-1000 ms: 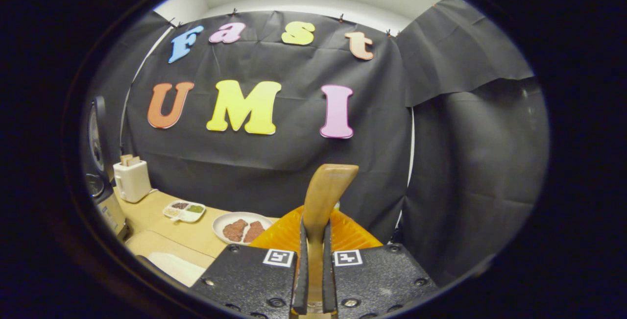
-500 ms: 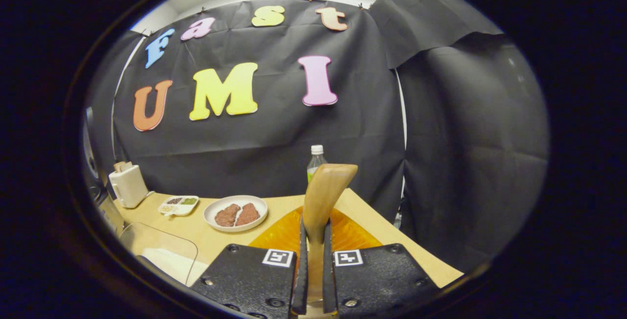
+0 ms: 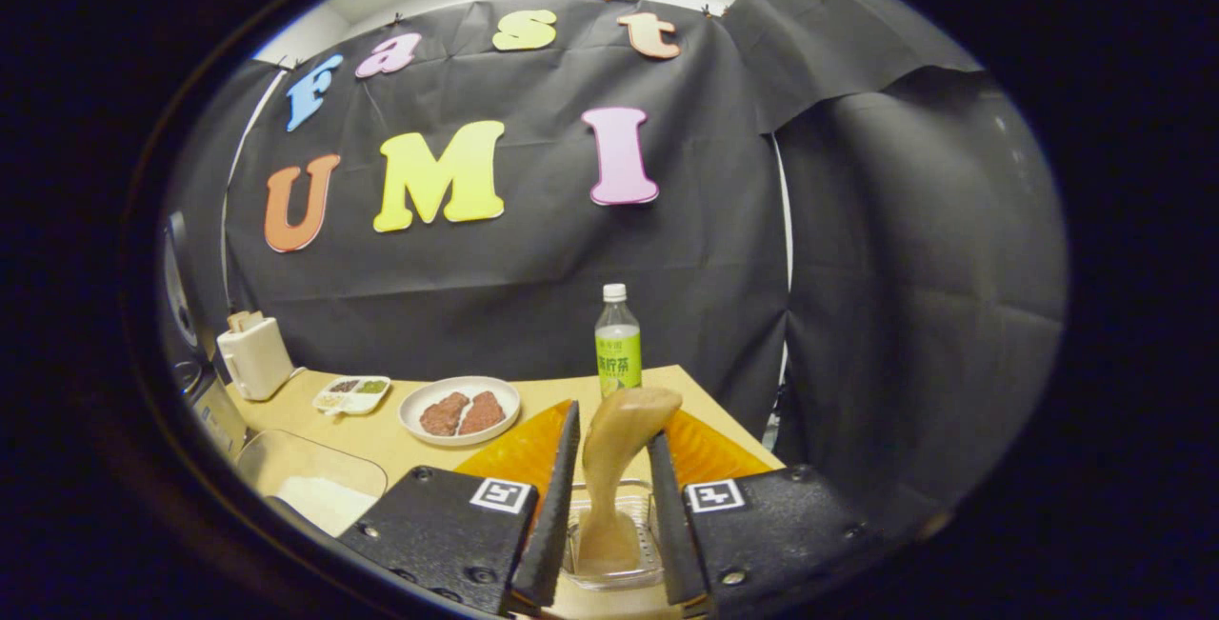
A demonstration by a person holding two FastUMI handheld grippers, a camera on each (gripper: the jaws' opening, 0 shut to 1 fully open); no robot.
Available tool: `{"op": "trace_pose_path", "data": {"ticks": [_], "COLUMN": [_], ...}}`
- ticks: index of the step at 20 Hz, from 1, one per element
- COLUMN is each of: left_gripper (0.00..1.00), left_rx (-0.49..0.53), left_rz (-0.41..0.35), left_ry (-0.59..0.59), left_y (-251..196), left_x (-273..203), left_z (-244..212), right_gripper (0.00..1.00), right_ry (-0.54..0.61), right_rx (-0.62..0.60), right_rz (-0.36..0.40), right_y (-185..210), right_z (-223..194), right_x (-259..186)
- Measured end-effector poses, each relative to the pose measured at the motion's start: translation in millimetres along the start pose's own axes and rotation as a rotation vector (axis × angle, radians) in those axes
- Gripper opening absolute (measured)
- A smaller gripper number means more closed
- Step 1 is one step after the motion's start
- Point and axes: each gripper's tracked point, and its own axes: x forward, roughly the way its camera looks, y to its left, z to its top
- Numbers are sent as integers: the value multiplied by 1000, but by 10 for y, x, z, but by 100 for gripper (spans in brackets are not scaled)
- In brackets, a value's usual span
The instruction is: Close the left gripper, press the button to open the rice cooker; take a wooden spoon from the chopstick holder with the right hand, scoop a spoonful of rice and pour it into the rice cooker, then put the wooden spoon back into the chopstick holder.
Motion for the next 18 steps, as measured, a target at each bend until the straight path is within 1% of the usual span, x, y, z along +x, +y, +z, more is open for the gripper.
{"op": "trace_pose_path", "data": {"ticks": [1, 2, 3, 4, 5, 6, 7, 9, 12, 13, 15, 18], "left_gripper": [96, 96, 96, 89, 89, 96, 95, 94, 95, 95, 95, 94], "left_rx": [-5, -12, -16, -18, -28, -43, -58, -63, -47, -41, -18, -8], "left_rz": [-5, -4, 4, 7, -8, -38, -60, -88, -65, -54, -34, -26], "left_ry": [0, -1, -1, 2, 4, 6, -2, 5, -1, -7, -23, -39], "left_y": [-23, -34, -29, -34, -105, -193, -258, -315, -231, -195, -110, -20], "left_x": [-2, -6, -7, -11, -20, -36, -53, -76, 6, 46, 166, 345], "left_z": [2, 16, 25, 30, 41, 45, 76, 96, 241, 323, 517, 801], "right_gripper": [56, 57, 66, 73, 82, 91, 100, 100, 100, 100, 100, 100], "right_ry": [-7, -18, -29, -32, -32, -29, -35, -52, -69, -80, -90, -98], "right_rx": [-9, -12, -4, 2, 0, -9, -14, -17, 11, 27, 44, 37], "right_rz": [-20, -30, -27, -22, -28, -34, -33, -26, -27, -13, -16, -33], "right_y": [-45, -59, -42, -11, -8, -7, 11, 51, 72, 117, 128, 125], "right_z": [73, 151, 232, 284, 329, 372, 433, 558, 650, 667, 625, 546], "right_x": [-63, -140, -229, -308, -393, -478, -558, -789, -1180, -1349, -1640, -1997]}}
